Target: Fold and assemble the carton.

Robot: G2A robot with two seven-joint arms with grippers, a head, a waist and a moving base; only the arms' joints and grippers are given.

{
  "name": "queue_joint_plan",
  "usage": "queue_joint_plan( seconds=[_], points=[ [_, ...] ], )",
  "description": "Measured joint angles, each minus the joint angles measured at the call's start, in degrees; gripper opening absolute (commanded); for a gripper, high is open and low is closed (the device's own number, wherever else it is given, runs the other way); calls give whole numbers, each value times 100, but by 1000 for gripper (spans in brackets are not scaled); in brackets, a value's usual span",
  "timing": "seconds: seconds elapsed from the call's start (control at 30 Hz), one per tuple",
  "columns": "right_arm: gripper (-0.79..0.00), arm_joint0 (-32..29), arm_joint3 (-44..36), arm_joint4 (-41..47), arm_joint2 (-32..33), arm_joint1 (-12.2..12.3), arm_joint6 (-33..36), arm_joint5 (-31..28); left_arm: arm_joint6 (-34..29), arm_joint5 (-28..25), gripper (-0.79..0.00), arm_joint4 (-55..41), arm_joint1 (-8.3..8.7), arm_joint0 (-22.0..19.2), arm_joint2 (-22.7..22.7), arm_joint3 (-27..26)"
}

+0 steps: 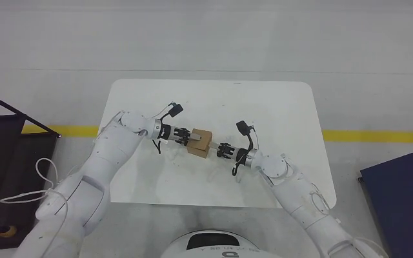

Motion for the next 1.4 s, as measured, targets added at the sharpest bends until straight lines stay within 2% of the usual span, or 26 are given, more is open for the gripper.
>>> queue_joint_plan(
  seconds=[0.07,0.1,0.23,0.63,0.93,1.4],
  points=[
    [-179,5,-5,-3,-11,-1,8,2,-7,-10,-262,-8,-1,2,-8,-1],
    [-132,8,-13,-10,-17,-1,9,5,-7,-19,-228,-10,-2,4,-14,-1],
    [-117,13,-38,-22,-25,0,15,15,-12,-38,-203,-26,-4,9,-34,1],
    [-182,67,-12,-93,-129,-18,8,124,-32,-58,-249,-7,-4,28,-73,36],
    [-175,106,30,-110,-173,-29,-9,164,-35,-65,-240,14,-12,28,-91,46],
    [-160,63,53,-135,-149,-18,-70,206,-2,126,-283,260,-80,2,33,67]
  ],
)
